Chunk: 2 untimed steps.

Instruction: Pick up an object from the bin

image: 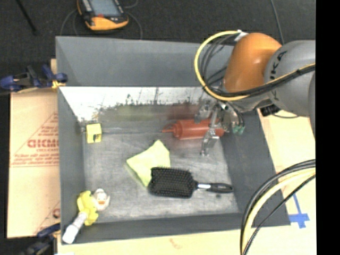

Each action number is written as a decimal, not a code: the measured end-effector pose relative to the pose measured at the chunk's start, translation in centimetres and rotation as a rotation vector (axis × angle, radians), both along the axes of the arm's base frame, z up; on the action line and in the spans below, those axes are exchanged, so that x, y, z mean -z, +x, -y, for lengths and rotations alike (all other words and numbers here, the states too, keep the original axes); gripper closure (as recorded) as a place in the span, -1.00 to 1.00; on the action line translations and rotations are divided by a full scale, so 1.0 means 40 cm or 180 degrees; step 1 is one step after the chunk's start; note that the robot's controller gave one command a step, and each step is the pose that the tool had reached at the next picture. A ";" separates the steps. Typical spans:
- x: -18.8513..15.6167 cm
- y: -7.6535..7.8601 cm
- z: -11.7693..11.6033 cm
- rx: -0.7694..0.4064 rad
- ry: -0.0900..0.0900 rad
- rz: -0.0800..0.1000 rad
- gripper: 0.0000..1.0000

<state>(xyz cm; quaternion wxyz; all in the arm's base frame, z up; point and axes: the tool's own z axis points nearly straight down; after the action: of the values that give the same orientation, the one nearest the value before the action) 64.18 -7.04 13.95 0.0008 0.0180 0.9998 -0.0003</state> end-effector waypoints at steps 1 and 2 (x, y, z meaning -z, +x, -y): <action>0.012 0.023 -0.012 0.0240 0.0004 0.0014 -1.00; 0.147 0.034 -0.014 0.0244 -0.0005 0.0047 -1.00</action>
Offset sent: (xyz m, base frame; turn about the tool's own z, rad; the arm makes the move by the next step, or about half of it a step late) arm 0.0088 0.0084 -0.0695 0.0689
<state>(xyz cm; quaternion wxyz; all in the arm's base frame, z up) 65.54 -6.48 8.06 0.0082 0.0564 0.9984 -0.0009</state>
